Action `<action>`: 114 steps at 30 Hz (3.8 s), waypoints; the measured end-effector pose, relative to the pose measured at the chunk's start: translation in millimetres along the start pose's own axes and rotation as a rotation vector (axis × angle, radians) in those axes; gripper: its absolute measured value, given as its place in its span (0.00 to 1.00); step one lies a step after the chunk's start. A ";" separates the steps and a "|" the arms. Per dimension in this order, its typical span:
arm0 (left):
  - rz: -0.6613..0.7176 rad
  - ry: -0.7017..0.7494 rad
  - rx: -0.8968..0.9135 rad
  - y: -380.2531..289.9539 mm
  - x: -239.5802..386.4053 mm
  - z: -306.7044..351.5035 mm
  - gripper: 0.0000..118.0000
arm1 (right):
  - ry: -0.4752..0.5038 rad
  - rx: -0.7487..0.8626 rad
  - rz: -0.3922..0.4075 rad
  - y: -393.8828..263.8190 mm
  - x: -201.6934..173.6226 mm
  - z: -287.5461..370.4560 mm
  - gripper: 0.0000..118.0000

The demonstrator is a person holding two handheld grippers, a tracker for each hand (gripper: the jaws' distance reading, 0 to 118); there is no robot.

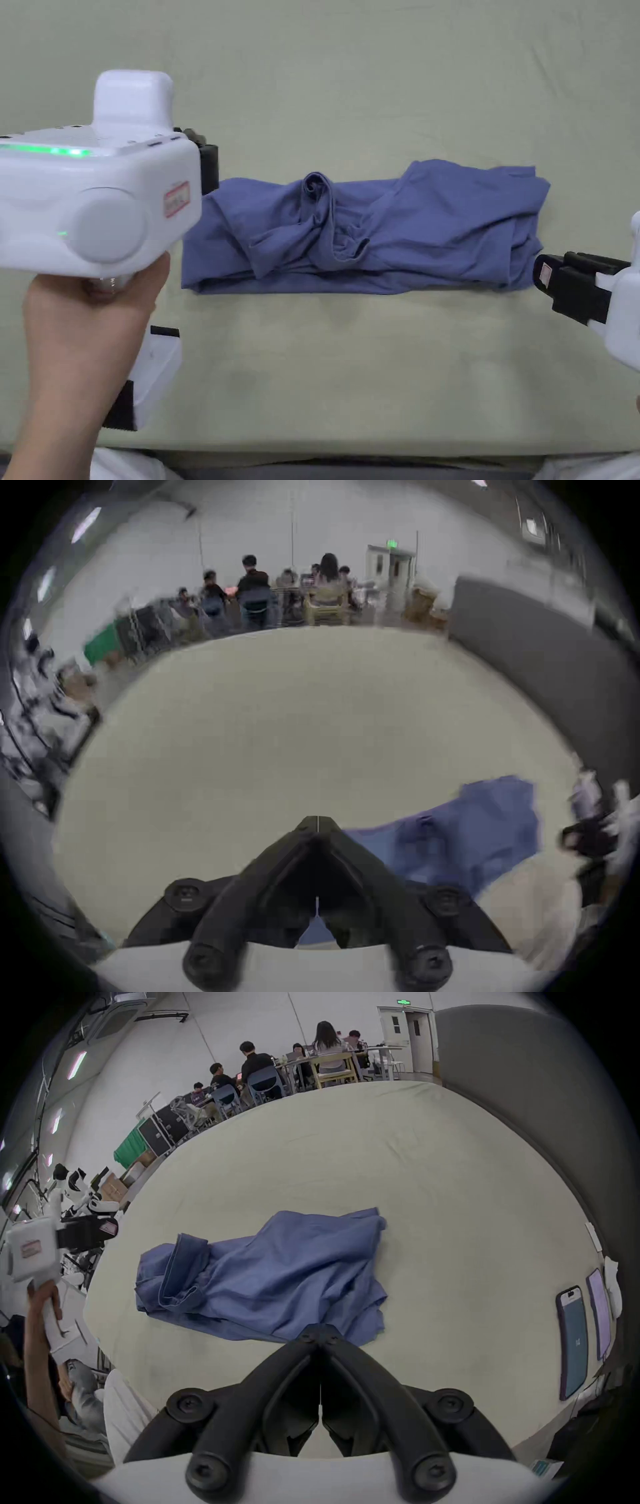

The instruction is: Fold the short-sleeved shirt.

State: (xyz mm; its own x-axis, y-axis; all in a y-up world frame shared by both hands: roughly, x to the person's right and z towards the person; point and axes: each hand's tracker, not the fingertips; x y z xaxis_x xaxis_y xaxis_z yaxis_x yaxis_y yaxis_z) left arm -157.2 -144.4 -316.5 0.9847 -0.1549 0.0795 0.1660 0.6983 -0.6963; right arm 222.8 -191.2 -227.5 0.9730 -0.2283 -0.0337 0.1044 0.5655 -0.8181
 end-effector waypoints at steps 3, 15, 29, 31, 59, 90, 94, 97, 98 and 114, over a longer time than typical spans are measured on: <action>0.034 -0.124 -0.127 -9.5 10.7 -45.5 0.00 | 0.003 -0.004 0.020 2.4 -10.7 -2.7 0.02; -0.241 -0.155 -0.213 -36.1 153.0 -72.8 0.00 | -0.026 -0.034 0.030 0.9 -1.9 -5.8 0.02; -0.084 -0.182 0.031 3.5 53.2 49.5 0.13 | -0.041 0.032 0.029 7.4 -0.3 30.6 0.02; 0.033 -0.158 0.119 -6.4 13.4 53.3 1.00 | -0.041 0.034 0.039 7.6 -3.0 33.2 0.02; 0.088 0.035 -0.224 -48.3 -83.4 -43.7 0.09 | -0.061 -0.070 0.178 -0.4 -47.9 2.6 0.02; 0.016 -0.446 -0.009 22.9 22.1 15.4 0.77 | -0.118 -0.032 -0.004 -8.3 39.9 28.1 0.02; -0.049 -0.272 -0.133 14.2 22.3 -8.5 0.11 | -0.123 -0.053 -0.008 -12.0 41.4 18.0 0.02; -0.081 -0.327 -0.254 -0.5 54.4 -48.3 0.00 | -0.125 -0.067 0.008 -13.4 37.4 16.4 0.02; -0.063 -0.390 -0.291 -6.3 69.6 -57.5 0.00 | -0.126 -0.071 0.014 -14.2 35.6 15.8 0.02; -0.030 -0.650 -0.171 -30.5 145.2 -32.5 0.00 | -0.069 -0.098 0.031 -3.0 6.4 -2.8 0.02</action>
State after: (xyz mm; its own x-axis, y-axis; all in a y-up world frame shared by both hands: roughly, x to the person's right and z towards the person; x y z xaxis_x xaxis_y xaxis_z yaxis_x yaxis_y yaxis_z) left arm -21.0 -210.9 -306.9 0.8201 0.3166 0.4767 0.2362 0.5715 -0.7859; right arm 228.1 -196.6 -226.9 0.9877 -0.1547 -0.0228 0.0567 0.4904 -0.8697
